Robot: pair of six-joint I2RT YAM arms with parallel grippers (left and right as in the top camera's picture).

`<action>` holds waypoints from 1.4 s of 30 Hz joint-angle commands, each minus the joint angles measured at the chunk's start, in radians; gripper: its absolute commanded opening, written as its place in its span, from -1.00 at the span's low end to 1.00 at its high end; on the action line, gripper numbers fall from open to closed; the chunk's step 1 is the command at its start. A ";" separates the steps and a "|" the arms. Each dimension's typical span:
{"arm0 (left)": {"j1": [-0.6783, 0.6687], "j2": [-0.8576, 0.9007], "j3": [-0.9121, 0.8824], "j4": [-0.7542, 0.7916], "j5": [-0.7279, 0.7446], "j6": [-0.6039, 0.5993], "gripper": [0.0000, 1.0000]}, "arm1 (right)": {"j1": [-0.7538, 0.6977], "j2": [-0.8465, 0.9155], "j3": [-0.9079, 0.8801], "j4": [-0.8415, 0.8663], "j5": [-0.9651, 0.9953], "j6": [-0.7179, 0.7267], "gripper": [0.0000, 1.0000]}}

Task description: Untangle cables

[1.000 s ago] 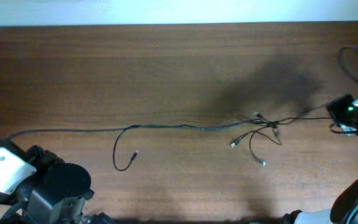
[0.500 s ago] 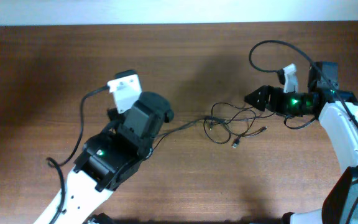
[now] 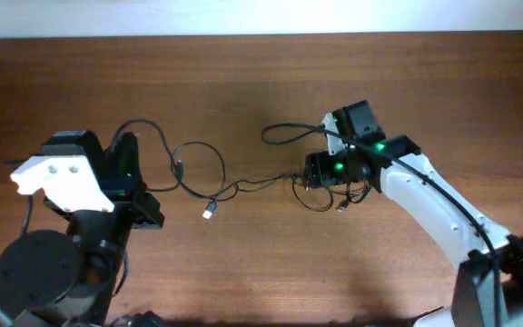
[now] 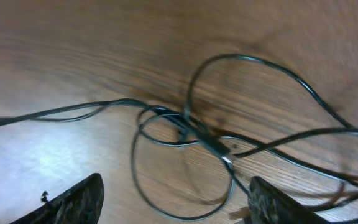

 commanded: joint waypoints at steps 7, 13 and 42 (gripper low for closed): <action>0.001 -0.003 0.006 -0.016 -0.052 0.015 -0.99 | 0.156 0.259 -0.025 0.016 0.056 -0.015 -0.03; 0.001 0.063 0.000 -0.189 -0.048 0.007 -1.00 | -0.117 0.054 0.331 -0.328 0.071 -0.015 -0.92; 1.044 0.777 -0.047 -0.023 1.126 0.025 -0.71 | -0.906 0.174 0.403 -0.418 -0.148 0.169 -0.91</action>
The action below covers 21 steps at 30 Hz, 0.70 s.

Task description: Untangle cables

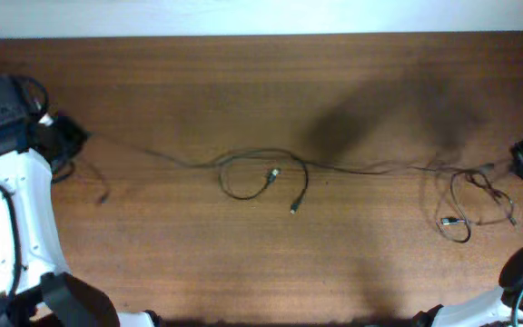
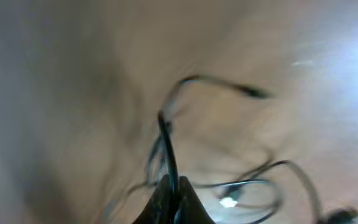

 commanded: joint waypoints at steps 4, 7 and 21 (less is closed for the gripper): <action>-0.256 0.028 0.005 0.072 0.659 0.166 0.99 | 0.434 -0.002 0.038 0.049 -0.231 -0.311 -0.92; -0.441 0.029 0.004 0.071 0.609 0.150 0.98 | 0.459 -0.106 0.174 -0.014 -0.232 -0.322 -0.92; -0.800 0.159 0.003 0.196 0.635 -0.502 0.98 | 0.460 -0.439 0.227 -0.101 -0.182 -0.392 -0.92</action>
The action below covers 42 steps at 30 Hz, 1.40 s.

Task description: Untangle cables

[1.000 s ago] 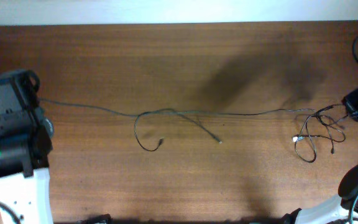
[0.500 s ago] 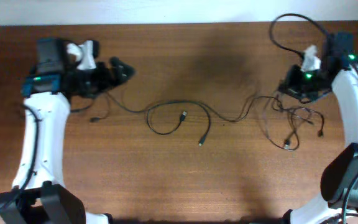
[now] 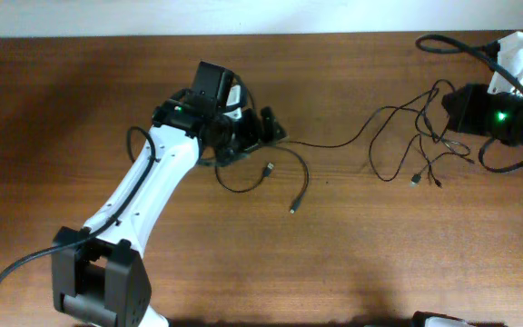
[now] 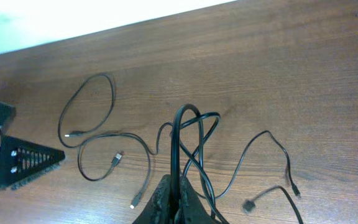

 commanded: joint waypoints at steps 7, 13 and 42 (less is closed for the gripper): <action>-0.261 0.005 0.008 0.452 0.124 -1.084 0.98 | 0.000 -0.215 0.014 -0.022 -0.138 -0.037 -0.92; -0.335 0.005 0.008 0.628 0.097 -1.347 0.74 | 0.000 -0.254 0.014 -0.054 -0.216 -0.037 -0.92; -0.013 -0.191 0.009 0.183 0.074 0.109 -1.00 | 0.000 -0.070 0.011 -0.136 -0.012 0.127 -0.09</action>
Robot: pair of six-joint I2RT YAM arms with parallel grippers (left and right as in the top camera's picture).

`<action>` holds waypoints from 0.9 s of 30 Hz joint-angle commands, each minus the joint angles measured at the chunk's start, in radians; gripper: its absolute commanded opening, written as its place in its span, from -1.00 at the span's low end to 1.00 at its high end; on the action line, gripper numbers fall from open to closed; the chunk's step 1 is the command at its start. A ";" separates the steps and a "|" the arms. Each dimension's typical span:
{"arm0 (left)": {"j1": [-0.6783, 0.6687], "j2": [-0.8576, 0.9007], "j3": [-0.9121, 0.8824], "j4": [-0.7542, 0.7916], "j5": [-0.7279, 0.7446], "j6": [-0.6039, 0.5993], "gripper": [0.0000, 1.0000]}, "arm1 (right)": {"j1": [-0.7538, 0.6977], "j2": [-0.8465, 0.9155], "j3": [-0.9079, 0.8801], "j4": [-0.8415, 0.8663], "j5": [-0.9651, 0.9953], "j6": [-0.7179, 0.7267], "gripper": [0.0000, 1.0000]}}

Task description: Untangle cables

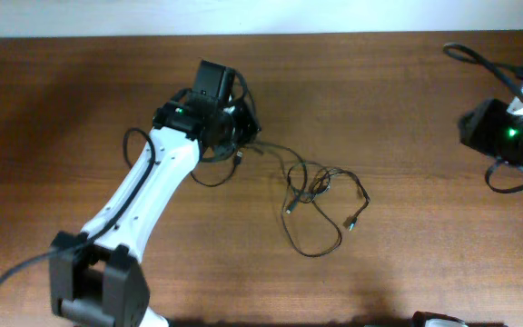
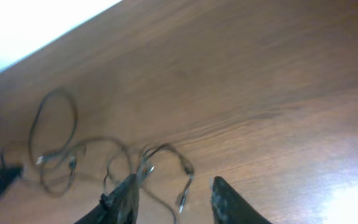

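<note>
Thin black cables (image 1: 320, 195) lie in a loose tangle at the middle of the table, plugs showing at their ends. One strand runs left to my left gripper (image 1: 246, 130), which looks shut on it; a slack loop (image 1: 143, 150) curls by that arm. My right arm (image 1: 507, 134) is at the far right edge. The right gripper (image 2: 176, 182) is open and holds nothing, high above the table, with the blurred tangle (image 2: 148, 165) below its left finger.
The brown wooden table (image 1: 407, 263) ends in a pale back edge (image 1: 261, 18). My left arm's white link (image 1: 143, 195) lies diagonally across the left half. Its gripper tip shows at the left edge of the right wrist view.
My right gripper was shut on a lifted bunch of cables at the far right; now it is open and empty. The cables lie slack at the table's middle. The left gripper sits slightly further left.
First my right gripper stood open over the tangle at centre, left arm pulled back. Then both arms were at opposite table ends with a cable stretched between. Then the left gripper was at centre, the right holding cables far right. Now they lie dropped mid-table.
</note>
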 commanded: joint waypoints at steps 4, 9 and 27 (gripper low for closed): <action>-0.002 -0.531 0.014 0.225 0.210 0.288 -1.00 | 0.044 -0.006 0.009 -0.039 -0.378 -0.132 0.07; -0.002 -0.687 0.014 0.336 0.114 0.306 -1.00 | 0.285 -0.006 0.009 -0.141 -0.364 -0.135 0.22; -0.002 -0.833 0.014 0.192 -0.315 0.020 -1.00 | 0.799 0.005 -0.532 0.766 -0.232 0.069 0.01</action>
